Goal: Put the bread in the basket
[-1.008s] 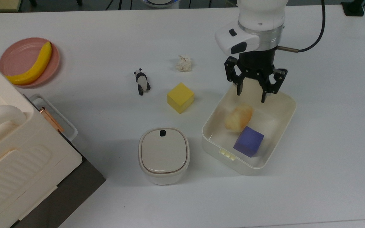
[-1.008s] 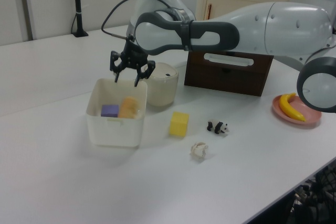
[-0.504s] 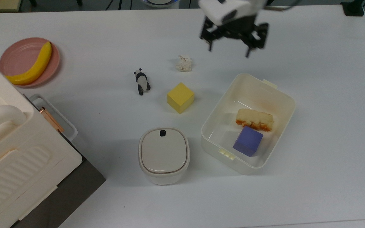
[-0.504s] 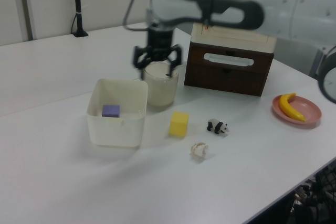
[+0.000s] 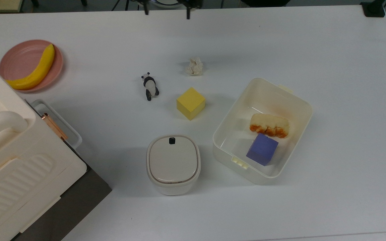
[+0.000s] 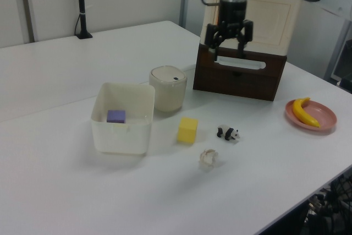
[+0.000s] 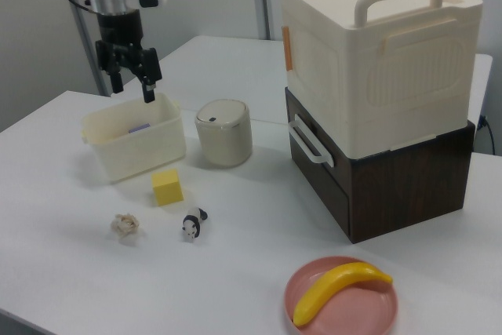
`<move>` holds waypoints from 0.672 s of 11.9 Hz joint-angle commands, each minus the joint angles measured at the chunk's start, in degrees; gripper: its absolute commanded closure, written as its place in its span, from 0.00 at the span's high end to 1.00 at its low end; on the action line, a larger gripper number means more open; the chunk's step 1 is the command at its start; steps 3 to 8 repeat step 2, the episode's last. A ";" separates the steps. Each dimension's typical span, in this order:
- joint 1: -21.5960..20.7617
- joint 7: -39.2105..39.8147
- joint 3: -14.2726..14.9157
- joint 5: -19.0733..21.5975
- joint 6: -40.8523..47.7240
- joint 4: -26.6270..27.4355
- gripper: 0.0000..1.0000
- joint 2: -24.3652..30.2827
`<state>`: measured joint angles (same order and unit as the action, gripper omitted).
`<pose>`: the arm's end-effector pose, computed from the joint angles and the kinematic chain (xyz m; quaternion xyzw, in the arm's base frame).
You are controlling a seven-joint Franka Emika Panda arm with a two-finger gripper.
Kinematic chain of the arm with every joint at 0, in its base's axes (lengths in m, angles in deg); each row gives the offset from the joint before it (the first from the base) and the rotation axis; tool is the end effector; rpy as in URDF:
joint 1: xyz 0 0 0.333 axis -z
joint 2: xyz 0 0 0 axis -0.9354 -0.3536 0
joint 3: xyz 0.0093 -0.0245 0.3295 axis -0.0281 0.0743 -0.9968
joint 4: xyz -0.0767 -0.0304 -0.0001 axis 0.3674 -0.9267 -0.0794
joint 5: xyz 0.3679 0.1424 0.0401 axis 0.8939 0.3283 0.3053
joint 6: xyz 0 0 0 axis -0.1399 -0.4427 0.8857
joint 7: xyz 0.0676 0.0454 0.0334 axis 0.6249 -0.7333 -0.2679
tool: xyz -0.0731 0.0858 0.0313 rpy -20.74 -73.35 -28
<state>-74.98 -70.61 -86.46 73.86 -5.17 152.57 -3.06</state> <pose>0.5834 0.0347 0.6200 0.9967 -0.0585 -0.0559 0.0039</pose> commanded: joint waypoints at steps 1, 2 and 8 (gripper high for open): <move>2.69 0.87 -0.07 -0.63 -0.31 2.90 1.00 1.73; 3.66 1.48 -0.16 -0.63 -0.31 2.81 1.00 1.82; 3.66 1.48 -0.16 -0.63 -0.31 2.81 1.00 1.82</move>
